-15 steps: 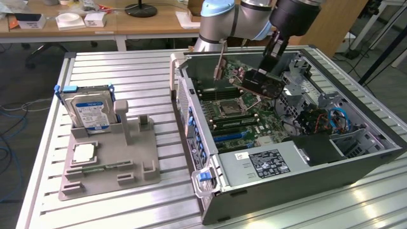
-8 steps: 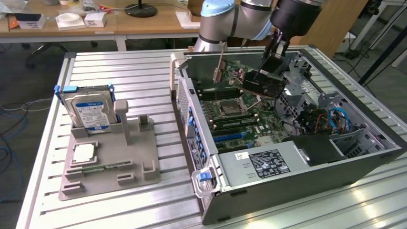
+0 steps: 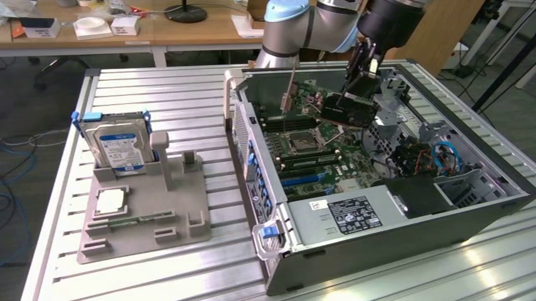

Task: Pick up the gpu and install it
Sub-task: 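Insert the gpu into the slot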

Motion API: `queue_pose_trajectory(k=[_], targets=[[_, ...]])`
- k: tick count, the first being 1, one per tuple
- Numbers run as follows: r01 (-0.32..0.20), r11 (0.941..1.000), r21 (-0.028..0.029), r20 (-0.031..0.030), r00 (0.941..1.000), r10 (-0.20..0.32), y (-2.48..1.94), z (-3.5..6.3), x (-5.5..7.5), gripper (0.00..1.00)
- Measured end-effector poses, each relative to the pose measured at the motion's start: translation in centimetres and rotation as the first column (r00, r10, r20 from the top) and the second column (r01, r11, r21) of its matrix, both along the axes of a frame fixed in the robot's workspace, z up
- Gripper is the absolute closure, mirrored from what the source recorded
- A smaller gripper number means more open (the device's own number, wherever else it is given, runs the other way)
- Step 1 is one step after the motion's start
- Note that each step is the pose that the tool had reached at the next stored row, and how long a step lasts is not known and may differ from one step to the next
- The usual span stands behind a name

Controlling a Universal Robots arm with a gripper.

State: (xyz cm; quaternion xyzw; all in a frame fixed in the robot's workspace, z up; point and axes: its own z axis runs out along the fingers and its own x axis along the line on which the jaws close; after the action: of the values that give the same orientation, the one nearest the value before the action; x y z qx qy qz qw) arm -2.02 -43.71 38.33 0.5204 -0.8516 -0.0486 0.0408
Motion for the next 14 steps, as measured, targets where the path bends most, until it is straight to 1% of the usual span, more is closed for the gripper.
queue_pose_trajectory(k=[4, 7, 10, 14], targets=[[-0.048, 0.9989, 0.0000, 0.0000, 0.9989, 0.048, 0.00, -0.02, 0.12, 0.74], [-0.087, 0.9962, 0.0001, 0.0000, 0.9962, 0.087, 0.00, -0.03, 0.21, 0.74], [-0.123, 0.9924, 0.0001, 0.0000, 0.9924, 0.123, 0.00, -0.05, 0.33, 0.74], [-0.169, 0.9856, -0.0001, 0.0000, 0.9856, 0.169, 0.00, -0.06, 0.51, 0.74]])
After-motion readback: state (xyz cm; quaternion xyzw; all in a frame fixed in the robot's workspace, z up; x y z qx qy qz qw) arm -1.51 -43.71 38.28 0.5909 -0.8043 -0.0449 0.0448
